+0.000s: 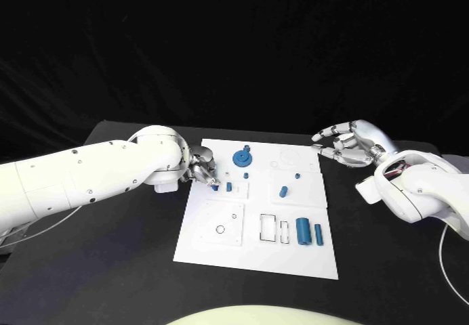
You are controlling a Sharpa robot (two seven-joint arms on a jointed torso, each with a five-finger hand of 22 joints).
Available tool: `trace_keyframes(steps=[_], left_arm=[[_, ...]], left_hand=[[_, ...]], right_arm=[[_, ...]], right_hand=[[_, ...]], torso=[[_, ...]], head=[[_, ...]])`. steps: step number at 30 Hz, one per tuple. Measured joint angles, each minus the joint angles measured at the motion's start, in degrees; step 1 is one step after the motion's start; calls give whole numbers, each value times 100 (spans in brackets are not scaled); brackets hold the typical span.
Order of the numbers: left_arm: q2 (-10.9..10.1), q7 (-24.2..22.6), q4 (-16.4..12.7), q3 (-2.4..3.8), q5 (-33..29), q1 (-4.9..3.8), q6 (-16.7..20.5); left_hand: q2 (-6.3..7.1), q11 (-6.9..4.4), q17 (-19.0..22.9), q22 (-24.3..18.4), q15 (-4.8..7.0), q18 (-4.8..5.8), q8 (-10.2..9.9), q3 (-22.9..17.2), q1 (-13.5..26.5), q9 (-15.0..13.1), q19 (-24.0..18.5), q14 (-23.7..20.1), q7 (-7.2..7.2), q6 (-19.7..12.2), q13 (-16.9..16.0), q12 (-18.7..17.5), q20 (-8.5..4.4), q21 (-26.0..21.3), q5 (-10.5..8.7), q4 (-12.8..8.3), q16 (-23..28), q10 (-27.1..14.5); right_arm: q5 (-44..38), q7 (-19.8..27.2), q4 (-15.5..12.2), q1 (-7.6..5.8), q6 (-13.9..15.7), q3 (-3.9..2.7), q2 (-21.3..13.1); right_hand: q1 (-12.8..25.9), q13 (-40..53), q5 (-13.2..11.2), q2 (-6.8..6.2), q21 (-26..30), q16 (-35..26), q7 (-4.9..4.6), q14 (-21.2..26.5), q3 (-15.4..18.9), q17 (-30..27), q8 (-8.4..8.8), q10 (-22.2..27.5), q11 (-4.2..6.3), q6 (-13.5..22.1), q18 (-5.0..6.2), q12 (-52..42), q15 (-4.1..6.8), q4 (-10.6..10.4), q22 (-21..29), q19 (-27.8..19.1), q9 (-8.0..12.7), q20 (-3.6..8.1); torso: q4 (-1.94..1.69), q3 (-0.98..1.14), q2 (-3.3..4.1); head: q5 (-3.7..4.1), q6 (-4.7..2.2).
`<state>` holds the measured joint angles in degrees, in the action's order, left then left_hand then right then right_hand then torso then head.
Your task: Assemble the parts on the task board
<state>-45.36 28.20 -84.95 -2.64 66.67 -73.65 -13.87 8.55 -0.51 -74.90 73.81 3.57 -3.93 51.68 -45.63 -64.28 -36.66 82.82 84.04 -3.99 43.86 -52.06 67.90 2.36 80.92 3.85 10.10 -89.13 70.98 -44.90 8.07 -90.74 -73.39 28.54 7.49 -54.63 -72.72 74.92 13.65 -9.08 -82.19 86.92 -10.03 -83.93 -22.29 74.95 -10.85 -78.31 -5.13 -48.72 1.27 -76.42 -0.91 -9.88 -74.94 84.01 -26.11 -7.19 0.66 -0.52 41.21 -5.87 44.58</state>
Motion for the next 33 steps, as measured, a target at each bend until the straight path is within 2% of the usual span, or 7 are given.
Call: trace_keyframes(steps=[15,19,20,21,26,28,33], left_arm=[[18,15,14,6,13,13,-31],[40,22,40,10,12,23,-28],[45,23,45,11,10,26,-27],[52,23,54,12,6,28,-23],[66,28,85,13,-12,35,-13],[72,30,94,13,-22,37,-9],[85,40,116,13,-48,38,-6]], left_hand=[[8,0,0,10,0,0,2,-16,8,-3,21,0,-10,9,-11,0,-21,0,17,16,0,-1],[60,-30,0,14,0,0,22,-40,60,-27,21,0,3,24,-11,0,-21,0,33,40,0,31],[70,-40,0,17,2,0,22,-180,70,-31,21,-3,12,50,-11,3,-21,0,33,-100,0,40],[93,-28,0,21,23,0,33,-206,94,-31,21,-19,18,64,-15,24,-21,0,33,-126,0,53],[112,-66,0,42,42,0,57,-207,274,-53,41,0,64,124,-33,23,-41,23,33,-126,0,107],[120,-72,0,53,60,0,64,-333,317,-57,41,-17,73,135,-43,23,-41,23,32,-252,0,113],[127,-92,0,58,84,0,66,-333,399,-69,41,1,83,165,-47,23,-41,23,10,-253,0,133]], right_arm=[[1,2,-5,1,-1,-1,-7],[1,2,-7,1,-1,-1,-11],[1,2,-7,1,-1,-1,-12],[1,3,-7,1,-1,-1,-14],[1,3,-8,1,-1,-3,-19],[1,3,-8,1,-1,-3,-20],[2,3,-11,1,-1,-2,-23]], right_hand=[[26,-1,0,25,0,0,0,0,-16,-1,-44,0,0,0,0,0,0,-16,1,0,5,0],[26,-1,0,25,0,0,0,0,-16,-1,-44,0,0,0,0,0,0,-16,1,0,5,0],[26,-1,0,25,0,0,0,0,-16,-1,-44,0,0,0,0,0,0,-16,2,0,5,0],[26,-1,0,25,0,0,0,0,-16,-2,-44,0,0,0,0,0,0,-16,2,0,5,0],[25,-1,0,25,0,0,0,0,-16,-2,-44,0,0,0,0,0,0,-16,2,0,5,0],[25,-1,0,25,0,0,0,0,-16,-2,-44,0,0,0,0,0,0,-16,2,0,5,0],[26,-1,0,25,0,0,0,0,-16,-2,-44,0,0,0,-1,0,0,-16,3,0,4,0]], torso=[[-1,-2,1],[1,-2,0],[2,-2,1],[2,-2,1],[3,0,1],[3,1,1],[3,2,2]], head=[[-7,1],[-8,1],[-8,1],[-8,1],[-3,12],[0,15],[5,22]])
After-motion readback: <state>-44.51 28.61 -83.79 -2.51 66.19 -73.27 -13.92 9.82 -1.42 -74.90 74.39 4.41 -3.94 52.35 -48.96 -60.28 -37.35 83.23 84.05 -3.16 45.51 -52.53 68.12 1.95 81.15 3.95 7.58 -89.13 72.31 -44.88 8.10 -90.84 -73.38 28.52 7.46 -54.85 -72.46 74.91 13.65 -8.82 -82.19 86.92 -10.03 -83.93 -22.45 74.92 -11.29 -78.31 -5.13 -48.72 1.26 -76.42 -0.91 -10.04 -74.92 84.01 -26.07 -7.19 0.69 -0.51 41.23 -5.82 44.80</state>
